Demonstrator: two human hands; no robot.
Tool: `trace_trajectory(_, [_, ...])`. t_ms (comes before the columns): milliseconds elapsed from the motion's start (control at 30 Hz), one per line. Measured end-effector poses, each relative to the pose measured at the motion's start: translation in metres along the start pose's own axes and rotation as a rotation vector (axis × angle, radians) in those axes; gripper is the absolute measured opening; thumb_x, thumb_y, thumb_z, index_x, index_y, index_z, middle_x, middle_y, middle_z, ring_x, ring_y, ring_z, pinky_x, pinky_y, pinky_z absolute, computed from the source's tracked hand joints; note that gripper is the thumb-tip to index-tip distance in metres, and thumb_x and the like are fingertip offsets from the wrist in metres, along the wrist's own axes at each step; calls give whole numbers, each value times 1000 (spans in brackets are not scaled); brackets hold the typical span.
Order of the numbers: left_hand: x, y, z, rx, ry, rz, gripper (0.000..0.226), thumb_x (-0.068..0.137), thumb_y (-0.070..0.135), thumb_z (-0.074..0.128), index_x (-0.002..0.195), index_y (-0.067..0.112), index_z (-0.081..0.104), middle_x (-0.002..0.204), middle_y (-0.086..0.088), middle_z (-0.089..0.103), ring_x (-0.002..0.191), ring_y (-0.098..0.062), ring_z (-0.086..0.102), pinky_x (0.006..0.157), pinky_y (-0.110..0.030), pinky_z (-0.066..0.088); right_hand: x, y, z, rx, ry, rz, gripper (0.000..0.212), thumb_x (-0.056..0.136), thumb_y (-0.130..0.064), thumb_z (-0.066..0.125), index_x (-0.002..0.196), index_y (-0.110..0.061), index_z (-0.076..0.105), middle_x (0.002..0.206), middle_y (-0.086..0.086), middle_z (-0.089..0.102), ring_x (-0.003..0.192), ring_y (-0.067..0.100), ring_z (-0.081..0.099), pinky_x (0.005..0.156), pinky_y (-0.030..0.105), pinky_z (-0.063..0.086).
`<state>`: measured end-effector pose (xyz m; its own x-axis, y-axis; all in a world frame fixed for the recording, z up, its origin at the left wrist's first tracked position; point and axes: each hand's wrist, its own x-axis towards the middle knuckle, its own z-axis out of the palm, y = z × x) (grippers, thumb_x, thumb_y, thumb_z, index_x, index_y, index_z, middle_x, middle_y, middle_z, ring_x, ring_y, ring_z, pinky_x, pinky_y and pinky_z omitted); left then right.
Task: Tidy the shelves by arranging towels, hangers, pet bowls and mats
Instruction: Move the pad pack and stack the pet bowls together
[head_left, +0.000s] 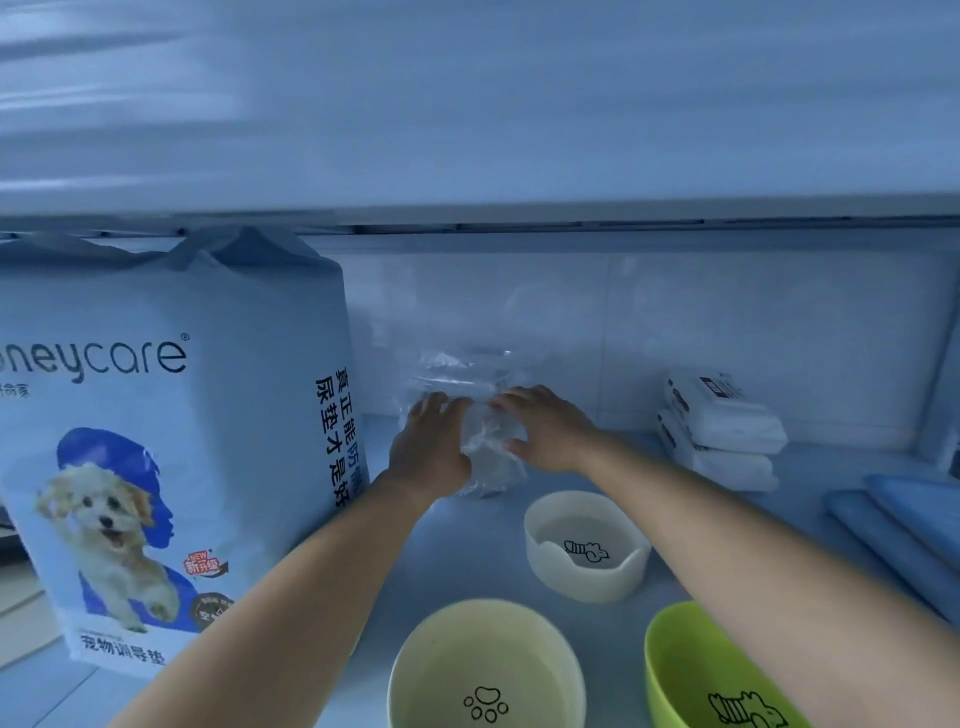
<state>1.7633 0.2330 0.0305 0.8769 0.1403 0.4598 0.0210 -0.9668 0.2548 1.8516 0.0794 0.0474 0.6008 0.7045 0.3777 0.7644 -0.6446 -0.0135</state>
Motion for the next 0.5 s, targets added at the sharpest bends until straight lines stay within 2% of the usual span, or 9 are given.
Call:
trace_trajectory(67, [-2,-2,1,57,-2,-72,71,80,14,60,141,24,25,147,-7,17,138,-33,14,95,-43,44,-3,3,0,-9,5,-8,54,87,-33,59,136,-21,39,141,-3,39,126,23,34,100,38,38])
trace_trajectory(133, [-3,-4,4,31,-12,-91,72,82,13,61,143,26,23,149,-7,13,136,-37,21,91,-41,45,-10,11,-2,10,15,-9,53,87,-33,60,135,-21,41,138,-2,42,123,23,35,98,35,38])
trace_trajectory(233, [-1,5,10,-101,-12,11,75,80,16,68,143,28,29,150,-5,19,125,-28,44,92,-33,42,-25,28,-9,27,32,17,53,86,-33,62,134,-22,43,135,-3,45,120,23,36,94,31,35])
trace_trajectory(333, [7,27,20,-109,-23,115,76,77,20,71,142,29,33,144,-4,28,123,-21,46,92,-27,39,-41,46,-16,-6,34,63,54,87,-32,62,136,-22,42,136,-2,45,120,24,38,95,31,35])
trace_trajectory(500, [24,54,34,-83,-78,219,77,79,17,70,144,29,30,146,-5,28,127,-22,43,98,-29,36,-63,74,-29,-66,13,128,54,89,-32,59,138,-22,40,140,-1,43,123,25,38,101,34,35])
